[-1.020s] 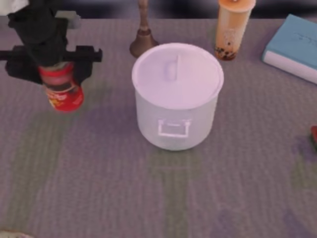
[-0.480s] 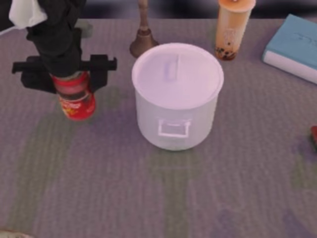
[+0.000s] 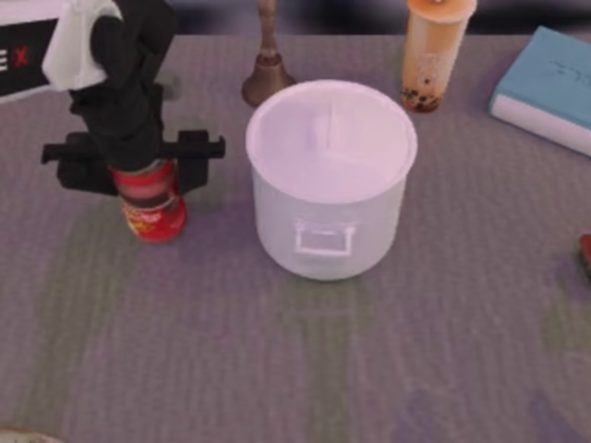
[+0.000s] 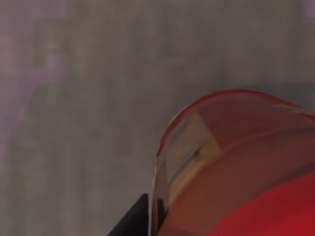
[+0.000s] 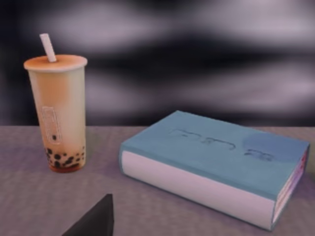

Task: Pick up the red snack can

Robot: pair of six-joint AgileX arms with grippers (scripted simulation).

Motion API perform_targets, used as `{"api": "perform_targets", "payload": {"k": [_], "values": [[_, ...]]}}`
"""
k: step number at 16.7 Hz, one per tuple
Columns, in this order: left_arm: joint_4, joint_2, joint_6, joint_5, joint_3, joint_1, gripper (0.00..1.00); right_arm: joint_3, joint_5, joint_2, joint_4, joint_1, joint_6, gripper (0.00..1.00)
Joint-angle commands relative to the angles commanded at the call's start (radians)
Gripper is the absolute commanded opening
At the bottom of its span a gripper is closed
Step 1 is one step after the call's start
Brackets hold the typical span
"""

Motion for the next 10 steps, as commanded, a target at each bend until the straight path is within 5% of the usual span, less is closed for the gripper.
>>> {"api": "perform_targets", "payload": {"k": [4,10], "values": [[0.003,0.001,0.0,0.0,-0.002,0.0,0.0,0.0,0.0,0.0,0.0,0.0,0.0,1.0],[0.003,0.001,0.0,0.0,-0.002,0.0,0.45,0.0,0.0,0.0,0.0,0.0,0.0,1.0]]}}
